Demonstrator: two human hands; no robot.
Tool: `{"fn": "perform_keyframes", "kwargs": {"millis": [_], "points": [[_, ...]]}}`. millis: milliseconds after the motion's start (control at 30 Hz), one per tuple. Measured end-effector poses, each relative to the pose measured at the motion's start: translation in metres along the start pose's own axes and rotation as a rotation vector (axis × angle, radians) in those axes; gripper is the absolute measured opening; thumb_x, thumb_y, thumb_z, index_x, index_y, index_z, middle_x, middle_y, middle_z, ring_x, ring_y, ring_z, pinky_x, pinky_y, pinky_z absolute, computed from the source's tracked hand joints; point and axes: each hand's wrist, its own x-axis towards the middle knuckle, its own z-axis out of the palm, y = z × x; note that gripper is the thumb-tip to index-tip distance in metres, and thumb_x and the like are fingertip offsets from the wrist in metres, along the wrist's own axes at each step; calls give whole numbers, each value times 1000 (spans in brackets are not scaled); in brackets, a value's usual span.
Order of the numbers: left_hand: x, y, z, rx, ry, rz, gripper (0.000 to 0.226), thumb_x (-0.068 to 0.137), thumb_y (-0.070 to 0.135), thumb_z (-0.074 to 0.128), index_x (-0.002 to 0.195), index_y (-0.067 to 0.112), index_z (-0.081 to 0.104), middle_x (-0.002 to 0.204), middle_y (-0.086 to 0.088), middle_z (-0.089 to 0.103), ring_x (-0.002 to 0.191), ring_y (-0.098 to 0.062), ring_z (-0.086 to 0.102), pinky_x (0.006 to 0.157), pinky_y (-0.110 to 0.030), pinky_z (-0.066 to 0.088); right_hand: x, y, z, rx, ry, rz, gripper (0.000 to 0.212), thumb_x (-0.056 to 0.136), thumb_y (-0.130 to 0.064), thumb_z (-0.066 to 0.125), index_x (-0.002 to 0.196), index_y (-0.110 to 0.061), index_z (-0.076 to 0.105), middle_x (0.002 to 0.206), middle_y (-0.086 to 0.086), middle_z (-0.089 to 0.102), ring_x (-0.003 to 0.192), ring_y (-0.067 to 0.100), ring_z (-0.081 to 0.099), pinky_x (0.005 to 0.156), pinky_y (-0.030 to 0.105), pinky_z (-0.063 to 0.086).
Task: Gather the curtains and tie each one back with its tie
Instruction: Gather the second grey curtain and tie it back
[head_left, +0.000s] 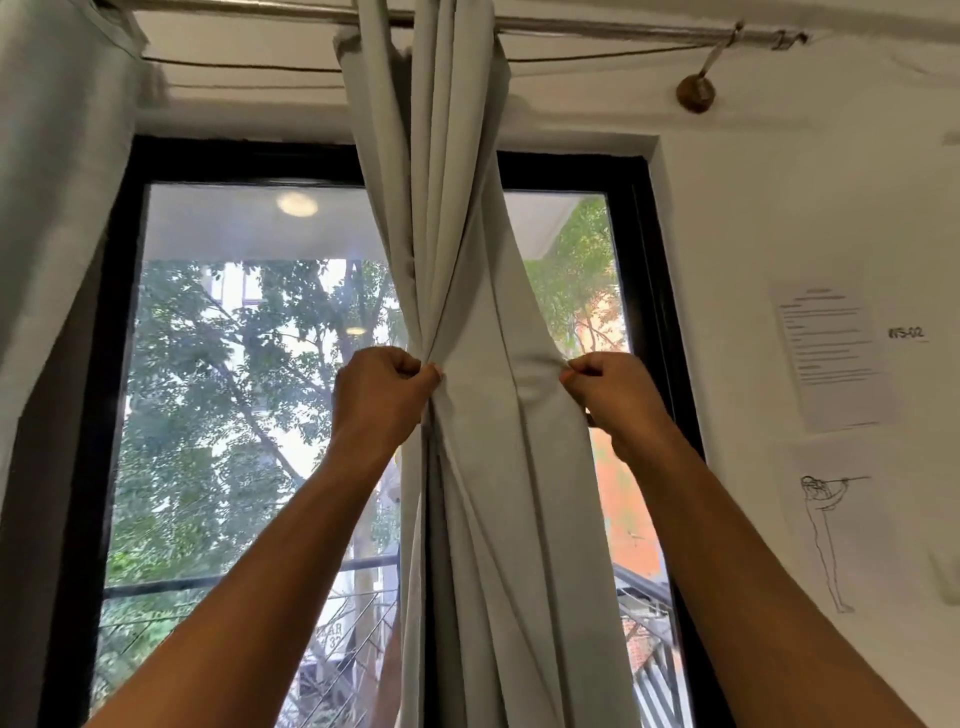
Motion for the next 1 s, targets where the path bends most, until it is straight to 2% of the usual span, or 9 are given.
{"fn": "perform_keyframes", "kwargs": {"millis": [67,200,300,400,500,567,733,867,1000], "points": [[1,-2,-2,-62,-3,-33,18,82,22,73,70,9,73,60,-12,69,57,-24,67,76,-44,58,-5,0,-11,209,-27,39,10,87,-9,63,77,-8,68,73,9,65,62,18,61,52,26,52],[-2,3,6,-70,-36,-26,16,81,23,74,73,9,73,65,-10,69,67,-28,70,76,-44,59,-11,-4,-12,404,-90,177,12,82,-12,58,71,-10,60,60,2,62,51,15,58,48,22,48],[-3,2,8,-97,-38,-27,18,81,24,75,70,10,71,59,-7,67,55,-23,67,74,-43,60,-9,-17,-8,391,-257,275,11,85,-25,63,80,-15,61,72,1,64,58,15,59,50,23,48],[-2,2,8,-89,-35,-11,17,81,24,75,71,10,72,58,-5,66,55,-22,65,74,-43,59,-6,-24,4,-25,-125,27,14,80,-21,70,89,-11,65,91,9,69,75,24,65,63,30,55],[-3,5,9,-70,-18,-1,16,80,25,75,76,10,73,59,-3,65,62,-24,66,75,-42,59,-23,-32,23,-510,220,-307,18,81,-23,61,96,-12,62,91,7,64,82,30,61,62,29,39],[-4,8,10,-85,-20,7,16,80,26,75,77,11,74,61,-4,65,68,-28,68,76,-43,58,-41,-34,37,-649,299,-421,19,87,-23,53,103,-14,57,98,7,59,84,31,60,60,30,31],[-6,10,10,-248,-65,-32,23,80,25,77,66,8,68,65,-18,67,68,-36,69,74,-51,58,-71,-28,67,-621,216,-544,22,96,-22,41,111,-16,57,102,4,54,85,27,60,61,29,29],[-8,8,9,-373,-118,-105,23,83,20,75,68,4,67,64,-16,67,59,-28,67,54,-31,54,-72,-31,67,-358,226,-497,20,93,-25,50,104,-19,66,95,2,59,83,23,59,65,30,38],[-10,6,8,-525,-178,-227,24,89,17,68,73,0,66,54,-3,65,45,-13,64,43,-19,48,-71,-33,73,-367,154,-499,23,96,-26,49,104,-18,69,93,3,61,83,22,61,68,30,44]]}}
